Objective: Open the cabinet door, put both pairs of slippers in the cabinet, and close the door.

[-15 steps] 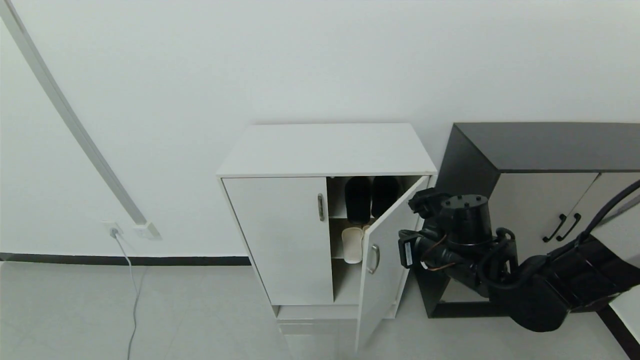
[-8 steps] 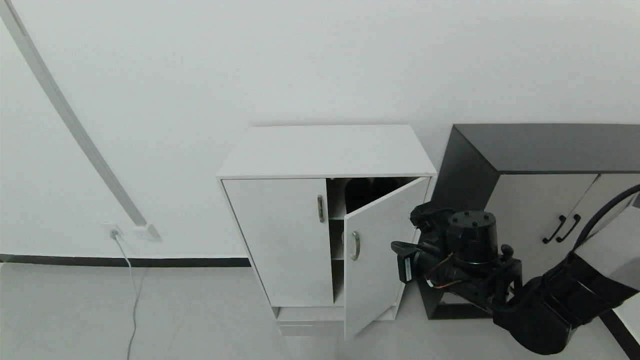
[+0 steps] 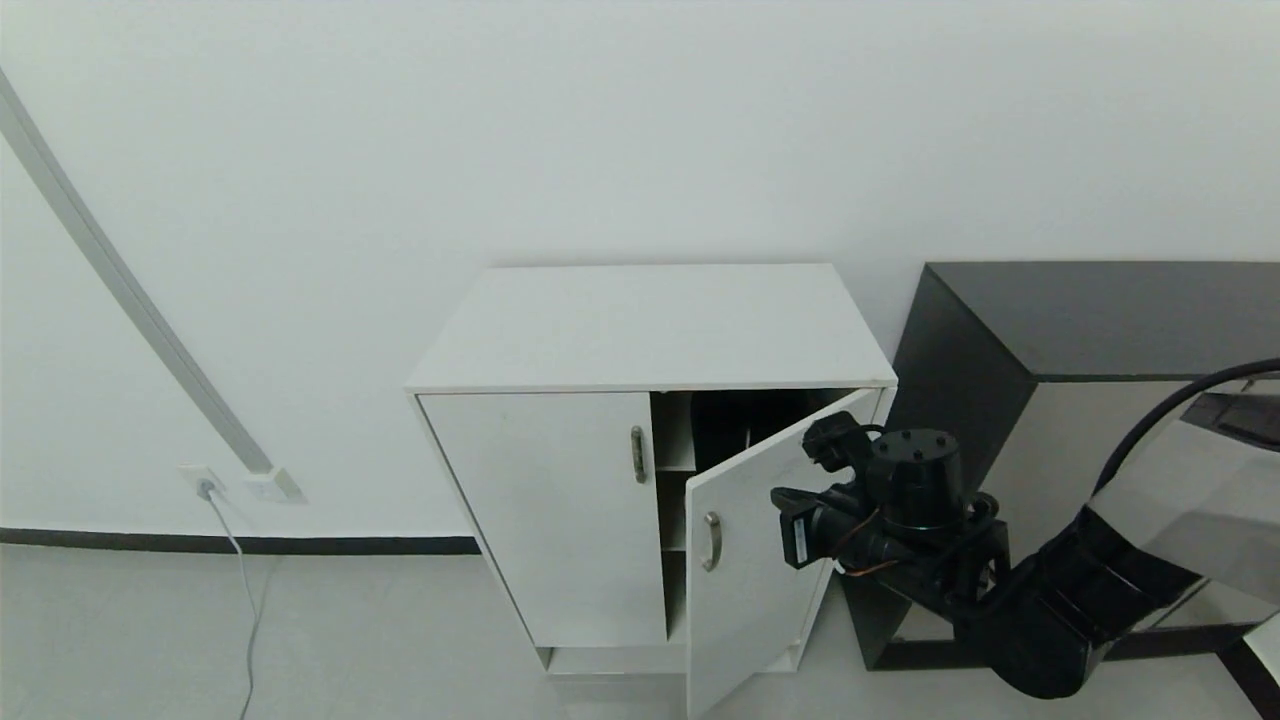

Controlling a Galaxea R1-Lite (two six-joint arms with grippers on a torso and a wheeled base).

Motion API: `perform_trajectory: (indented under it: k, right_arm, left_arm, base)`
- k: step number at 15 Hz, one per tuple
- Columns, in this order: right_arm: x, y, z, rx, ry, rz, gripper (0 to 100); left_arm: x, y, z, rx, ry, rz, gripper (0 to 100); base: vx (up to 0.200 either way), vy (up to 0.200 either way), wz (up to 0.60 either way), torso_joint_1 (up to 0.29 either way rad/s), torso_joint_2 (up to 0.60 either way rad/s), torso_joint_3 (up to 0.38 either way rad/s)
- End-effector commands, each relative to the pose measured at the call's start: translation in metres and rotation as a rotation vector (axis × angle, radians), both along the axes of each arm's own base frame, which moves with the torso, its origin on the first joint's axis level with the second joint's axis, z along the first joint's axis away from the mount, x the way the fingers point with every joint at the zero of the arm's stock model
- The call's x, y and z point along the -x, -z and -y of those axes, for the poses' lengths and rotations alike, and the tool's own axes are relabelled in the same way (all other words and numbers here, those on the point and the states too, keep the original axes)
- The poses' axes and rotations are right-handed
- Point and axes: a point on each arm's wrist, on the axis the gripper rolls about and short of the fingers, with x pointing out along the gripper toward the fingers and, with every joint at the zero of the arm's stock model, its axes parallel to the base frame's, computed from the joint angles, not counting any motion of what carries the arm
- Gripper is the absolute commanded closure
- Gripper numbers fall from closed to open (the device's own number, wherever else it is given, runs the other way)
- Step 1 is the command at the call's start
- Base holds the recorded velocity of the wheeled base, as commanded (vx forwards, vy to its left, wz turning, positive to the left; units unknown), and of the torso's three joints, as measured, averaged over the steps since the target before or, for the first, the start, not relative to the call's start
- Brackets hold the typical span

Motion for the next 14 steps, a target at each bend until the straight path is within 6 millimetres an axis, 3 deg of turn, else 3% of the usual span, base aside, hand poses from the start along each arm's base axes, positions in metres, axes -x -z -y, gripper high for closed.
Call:
perform_trajectory:
  k: [1, 14]
  right_arm:
    - [-0.016, 0.007, -0.001, -0.003, 0.023, 0.003, 100]
    - [-0.082, 0.024, -0.002, -0.042, 0.105, 0.071, 100]
  left_arm:
    - [0.0, 0.0, 0.0, 0.0, 0.0, -0.002, 100]
    - [0.0, 0.0, 0.0, 0.0, 0.0, -0.003, 100]
  base:
    - [0.0, 0.0, 0.0, 0.0, 0.0, 0.0]
    - [0.0, 0.0, 0.0, 0.0, 0.0, 0.0]
